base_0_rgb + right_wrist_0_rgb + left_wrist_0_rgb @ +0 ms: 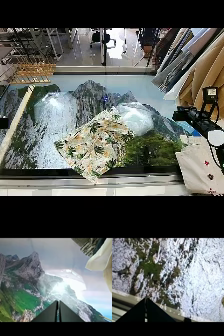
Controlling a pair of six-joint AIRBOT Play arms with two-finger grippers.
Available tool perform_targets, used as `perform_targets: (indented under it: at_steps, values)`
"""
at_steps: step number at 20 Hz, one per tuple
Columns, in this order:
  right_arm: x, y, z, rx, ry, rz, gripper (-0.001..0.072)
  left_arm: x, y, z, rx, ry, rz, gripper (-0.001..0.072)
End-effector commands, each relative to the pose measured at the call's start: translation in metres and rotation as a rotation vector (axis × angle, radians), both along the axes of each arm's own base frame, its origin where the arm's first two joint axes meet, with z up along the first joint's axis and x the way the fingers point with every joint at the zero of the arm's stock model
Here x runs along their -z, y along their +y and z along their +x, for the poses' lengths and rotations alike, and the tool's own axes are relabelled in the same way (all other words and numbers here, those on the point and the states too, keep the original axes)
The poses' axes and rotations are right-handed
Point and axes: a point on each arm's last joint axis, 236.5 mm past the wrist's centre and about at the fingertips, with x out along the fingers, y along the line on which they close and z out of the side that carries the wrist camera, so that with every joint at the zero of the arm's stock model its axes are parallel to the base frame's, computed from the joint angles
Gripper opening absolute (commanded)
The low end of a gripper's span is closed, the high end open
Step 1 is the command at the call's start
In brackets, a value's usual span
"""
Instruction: Fold the clothes and pants, and hang the long-sleeved shirts on hangers.
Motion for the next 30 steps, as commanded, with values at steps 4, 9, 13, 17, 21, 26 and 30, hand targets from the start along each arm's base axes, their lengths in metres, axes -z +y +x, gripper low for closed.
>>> perform_targets:
  at_steps: [4, 9, 13, 17, 21, 26, 30]
  values:
    - [0.0, 0.0, 0.0, -0.001, 0.0, 0.001, 0.0053, 0.0, 0.0, 0.0, -0.001, -0.001, 0.0, 0.0012]
    - [0.0, 0.0, 0.0, -0.001, 0.0, 0.001, 0.0053, 0.0, 0.0, 0.0, -0.001, -0.002, 0.0, 0.0012]
    - [0.0, 0.0, 0.0, -0.001, 0.0, 0.0, 0.0053, 0.001, -0.009, 0.007, 0.01, -0.029, -0.042, 0.0011]
    - [-0.003, 0.004, 0.001, 0.005, -0.012, 0.05, 0.0052, 0.01, -0.044, 0.029, 0.066, -0.09, -0.191, 0.0425]
    - [-0.014, 0.033, 0.003, 0.006, -0.028, 0.342, 0.0061, 0.029, -0.067, 0.048, 0.114, -0.086, -0.281, 0.0446]
    - [0.051, 0.07, -0.027, -0.122, 0.272, 0.386, 0.0297, 0.103, -0.163, 0.021, 0.341, 0.075, -0.636, 0.044]
    - [0.147, 0.136, -0.082, -0.373, 0.682, 0.417, 0.0394, 0.166, -0.205, -0.025, 0.312, 0.218, -0.853, 0.0521]
